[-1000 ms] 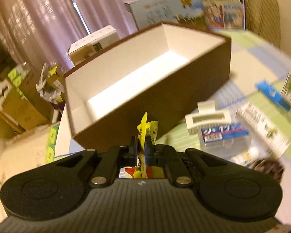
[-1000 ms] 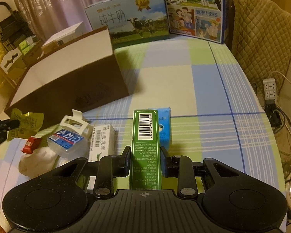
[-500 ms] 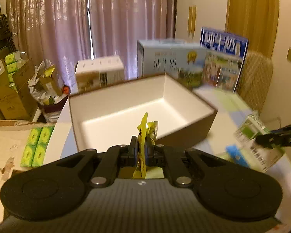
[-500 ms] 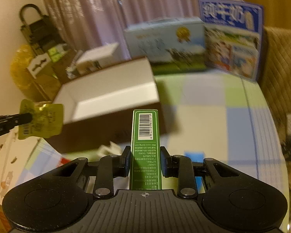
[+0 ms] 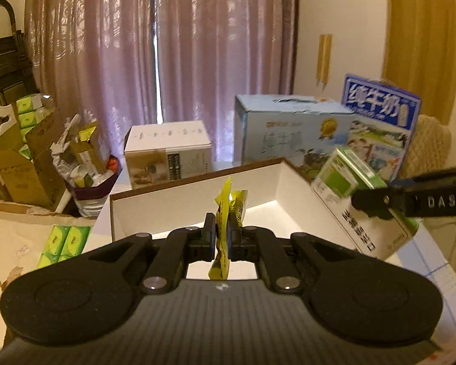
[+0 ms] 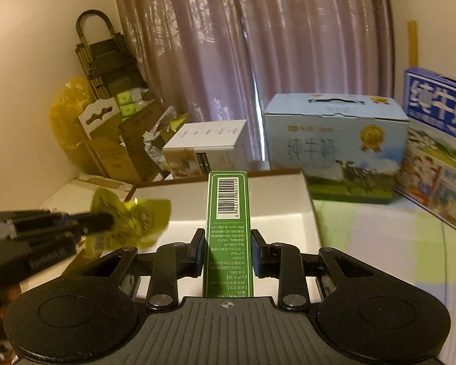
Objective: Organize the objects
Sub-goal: 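Carry the yellow packet in the left gripper and green box in the right into the brown box, then open the left gripper over the brown box while the right gripper releases the green box, then withdraw both grippers from the brown box back over the table items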
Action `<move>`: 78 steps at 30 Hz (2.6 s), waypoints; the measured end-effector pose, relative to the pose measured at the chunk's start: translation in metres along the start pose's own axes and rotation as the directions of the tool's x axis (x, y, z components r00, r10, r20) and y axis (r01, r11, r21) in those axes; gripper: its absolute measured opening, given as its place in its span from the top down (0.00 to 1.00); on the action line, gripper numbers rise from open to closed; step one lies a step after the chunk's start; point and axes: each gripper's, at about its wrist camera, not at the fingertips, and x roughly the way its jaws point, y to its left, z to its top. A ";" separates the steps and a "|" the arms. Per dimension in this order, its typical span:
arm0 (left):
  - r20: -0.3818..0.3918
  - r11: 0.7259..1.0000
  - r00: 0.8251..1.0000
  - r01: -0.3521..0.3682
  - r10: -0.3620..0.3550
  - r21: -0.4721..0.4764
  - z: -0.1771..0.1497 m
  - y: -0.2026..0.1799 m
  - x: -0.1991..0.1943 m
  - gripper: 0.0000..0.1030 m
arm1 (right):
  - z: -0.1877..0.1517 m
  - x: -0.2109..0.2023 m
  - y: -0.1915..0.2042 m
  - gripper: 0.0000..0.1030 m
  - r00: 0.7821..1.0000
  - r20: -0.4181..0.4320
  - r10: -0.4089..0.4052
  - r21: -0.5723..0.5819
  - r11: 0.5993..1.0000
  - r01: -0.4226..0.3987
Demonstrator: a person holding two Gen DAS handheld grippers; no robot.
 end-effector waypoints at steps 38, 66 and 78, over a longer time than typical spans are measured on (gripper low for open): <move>-0.242 0.998 0.970 -0.016 0.000 -0.064 -0.017 0.032 0.103 0.50 | -0.011 0.115 -0.022 0.71 0.987 -0.146 -0.062 0.060 0.996 0.072; -0.233 0.997 0.970 0.061 -0.069 -0.041 -0.045 0.008 0.007 0.24 | -0.065 -0.029 0.004 0.39 0.992 -0.058 -0.108 0.151 0.982 0.115; -0.265 0.998 0.963 0.020 -0.037 -0.065 -0.073 -0.010 -0.033 0.24 | -0.091 -0.074 0.008 0.39 0.994 -0.049 -0.099 0.130 0.986 0.105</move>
